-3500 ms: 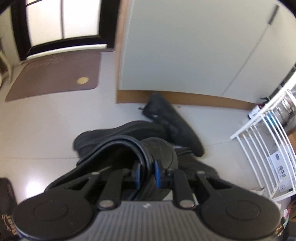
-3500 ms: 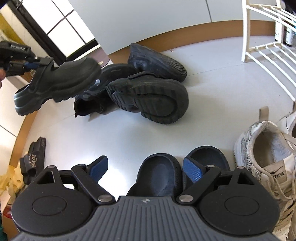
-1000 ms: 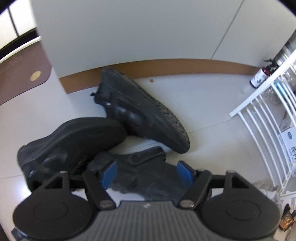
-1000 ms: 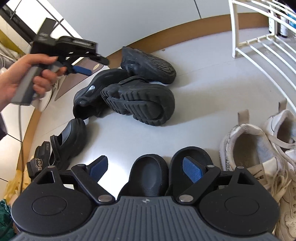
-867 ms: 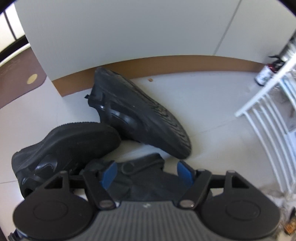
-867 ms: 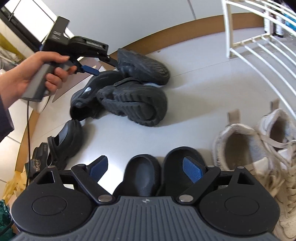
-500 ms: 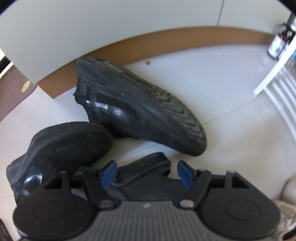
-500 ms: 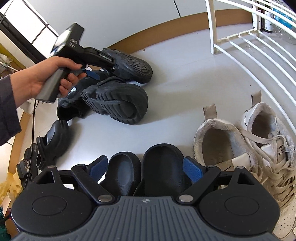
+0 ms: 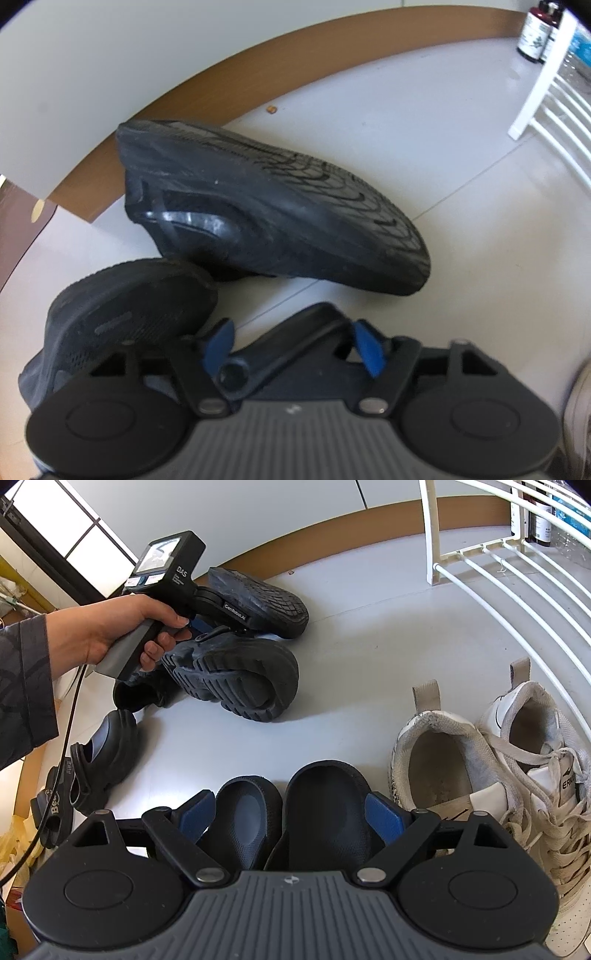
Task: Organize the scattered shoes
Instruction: 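Carry the clog away from the pile and lower it with the left gripper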
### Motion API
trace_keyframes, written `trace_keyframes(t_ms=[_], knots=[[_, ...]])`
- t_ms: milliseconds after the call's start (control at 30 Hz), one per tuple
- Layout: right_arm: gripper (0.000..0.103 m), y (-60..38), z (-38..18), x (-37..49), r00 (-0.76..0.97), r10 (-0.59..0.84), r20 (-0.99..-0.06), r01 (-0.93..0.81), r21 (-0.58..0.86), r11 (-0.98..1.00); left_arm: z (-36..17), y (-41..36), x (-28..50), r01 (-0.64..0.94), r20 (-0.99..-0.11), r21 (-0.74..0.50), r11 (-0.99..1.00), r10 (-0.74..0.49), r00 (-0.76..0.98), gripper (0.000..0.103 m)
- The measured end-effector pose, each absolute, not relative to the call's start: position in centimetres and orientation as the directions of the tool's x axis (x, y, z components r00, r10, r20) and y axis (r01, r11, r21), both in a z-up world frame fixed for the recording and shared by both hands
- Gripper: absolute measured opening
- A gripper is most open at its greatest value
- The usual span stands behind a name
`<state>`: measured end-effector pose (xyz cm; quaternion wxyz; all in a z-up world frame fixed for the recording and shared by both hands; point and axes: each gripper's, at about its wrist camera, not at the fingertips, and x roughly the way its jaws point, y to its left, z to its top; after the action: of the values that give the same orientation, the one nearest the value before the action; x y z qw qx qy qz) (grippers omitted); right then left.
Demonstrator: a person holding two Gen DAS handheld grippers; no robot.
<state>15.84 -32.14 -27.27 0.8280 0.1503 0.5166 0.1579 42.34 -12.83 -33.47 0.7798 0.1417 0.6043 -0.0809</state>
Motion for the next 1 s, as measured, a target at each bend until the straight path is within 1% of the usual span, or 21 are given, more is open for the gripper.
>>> trace_keyframes(t_ms=[33,133,533,833,967,1000], knots=[[0.092,-32.1,-27.3,15.9,0.416,0.415,-0.809,-0.106,0.41,0.906,-33.3,-12.7,42.2,0.303,-0.966,0.125,0.945,0.046,0.254,0.051],[0.091,-32.0,-27.4,16.0,0.414,0.415,-0.81,-0.108,0.409,0.906,-32.9,-12.2,41.8,0.315,-0.969,0.114,0.942,0.036,0.243,0.046],[0.091,-30.6,-27.5,15.7,0.405,0.429,-0.808,-0.127,0.415,0.901,-28.8,-8.7,37.9,0.323,-0.961,0.068,0.944,-0.025,0.275,0.033],[0.091,-28.6,-27.4,15.3,0.392,0.447,-0.804,-0.157,0.42,0.894,-27.9,-5.8,35.0,0.271,-0.957,0.013,0.963,-0.066,0.281,0.031],[0.091,-28.1,-27.7,15.2,0.38,0.446,-0.81,-0.157,0.418,0.895,-27.8,-4.6,33.8,0.236,-0.956,-0.041,0.971,-0.106,0.272,0.031],[0.091,-28.1,-27.7,15.2,0.379,0.445,-0.812,-0.157,0.418,0.895,-27.8,-4.1,33.2,0.212,-0.957,-0.072,0.975,-0.127,0.261,0.03]])
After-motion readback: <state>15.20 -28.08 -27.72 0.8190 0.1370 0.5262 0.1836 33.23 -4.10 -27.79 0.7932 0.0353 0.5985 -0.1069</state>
